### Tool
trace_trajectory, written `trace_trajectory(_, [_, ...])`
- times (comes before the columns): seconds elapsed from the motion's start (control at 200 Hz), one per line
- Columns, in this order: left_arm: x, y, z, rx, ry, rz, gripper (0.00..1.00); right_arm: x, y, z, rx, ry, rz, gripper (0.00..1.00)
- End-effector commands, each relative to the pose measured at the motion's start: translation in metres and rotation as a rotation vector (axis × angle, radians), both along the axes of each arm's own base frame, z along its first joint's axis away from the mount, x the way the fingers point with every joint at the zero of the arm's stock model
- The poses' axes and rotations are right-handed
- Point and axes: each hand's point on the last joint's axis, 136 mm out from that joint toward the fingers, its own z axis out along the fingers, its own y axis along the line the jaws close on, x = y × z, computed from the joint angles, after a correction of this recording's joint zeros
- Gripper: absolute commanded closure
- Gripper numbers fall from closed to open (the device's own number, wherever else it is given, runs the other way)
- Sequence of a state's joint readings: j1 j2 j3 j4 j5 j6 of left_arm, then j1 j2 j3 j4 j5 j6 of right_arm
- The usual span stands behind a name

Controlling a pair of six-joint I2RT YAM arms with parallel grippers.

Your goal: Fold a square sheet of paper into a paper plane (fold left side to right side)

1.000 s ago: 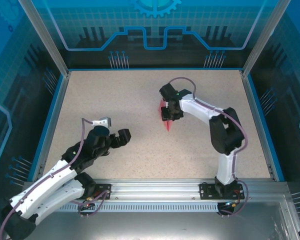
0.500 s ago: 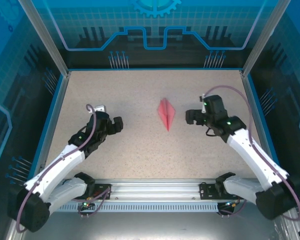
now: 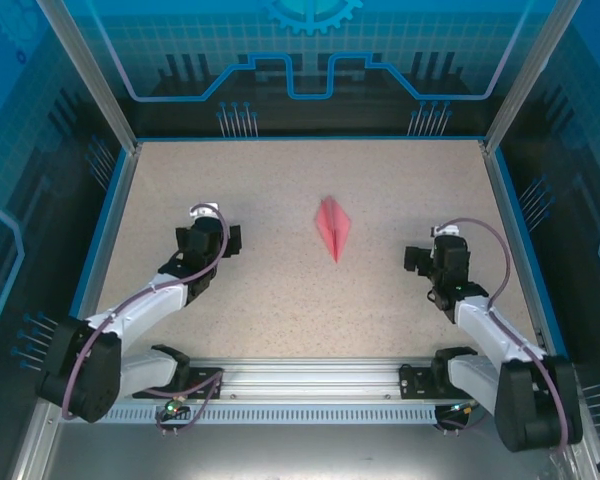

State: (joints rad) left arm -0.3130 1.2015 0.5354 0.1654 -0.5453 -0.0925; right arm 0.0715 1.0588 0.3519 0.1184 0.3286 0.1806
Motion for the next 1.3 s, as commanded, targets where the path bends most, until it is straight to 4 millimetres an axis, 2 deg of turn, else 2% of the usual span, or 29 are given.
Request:
trace_trajectory(0.0, [0.012,0.005,-0.005,0.05,-0.067,-0.044,0.01,0.039,0.007,0.039,-0.029,-0.218,0.076,0.01])
trace_trajectory(0.075, [0.012,0.003,-0.017,0.059,-0.08,-0.069,0.01,0.052,0.017,0.042,-0.055,-0.259,0.139,0.01])
trace_trajectory(0.175, [0.014,-0.005,-0.013,0.049,-0.128,-0.127,0.01,0.066,0.023,0.046,-0.084,-0.301,0.18,0.01])
trace_trajectory(0.265, [0.016,-0.004,-0.011,0.041,-0.161,-0.148,0.01,0.074,0.03,0.044,-0.05,-0.31,0.205,0.01])
trace_trajectory(0.36, [0.022,-0.003,-0.009,0.017,-0.185,-0.176,0.01,0.079,0.034,0.022,-0.045,-0.322,0.221,0.01])
trace_trajectory(0.48, [0.028,0.003,-0.016,-0.018,-0.214,-0.202,0.01,0.09,0.037,0.015,-0.055,-0.27,0.229,0.01])
trace_trajectory(0.54, [0.03,0.014,-0.021,-0.052,-0.211,-0.166,0.01,0.089,0.037,0.015,-0.04,-0.266,0.232,0.01])
trace_trajectory(0.68, [0.038,0.019,-0.034,-0.09,-0.204,-0.166,0.01,0.089,0.035,0.015,-0.028,-0.263,0.23,0.01])
trace_trajectory(0.72, [0.039,0.02,-0.04,-0.116,-0.151,-0.166,0.01,0.089,0.035,0.015,-0.027,-0.262,0.23,0.01])
trace_trajectory(0.81, [0.045,0.031,-0.04,-0.165,-0.136,-0.136,0.01,0.089,0.035,0.015,-0.028,-0.262,0.231,0.01])
trace_trajectory(1.295, [0.045,0.03,-0.04,-0.167,-0.137,-0.141,0.01,0.09,0.039,0.015,-0.044,-0.258,0.242,0.01])
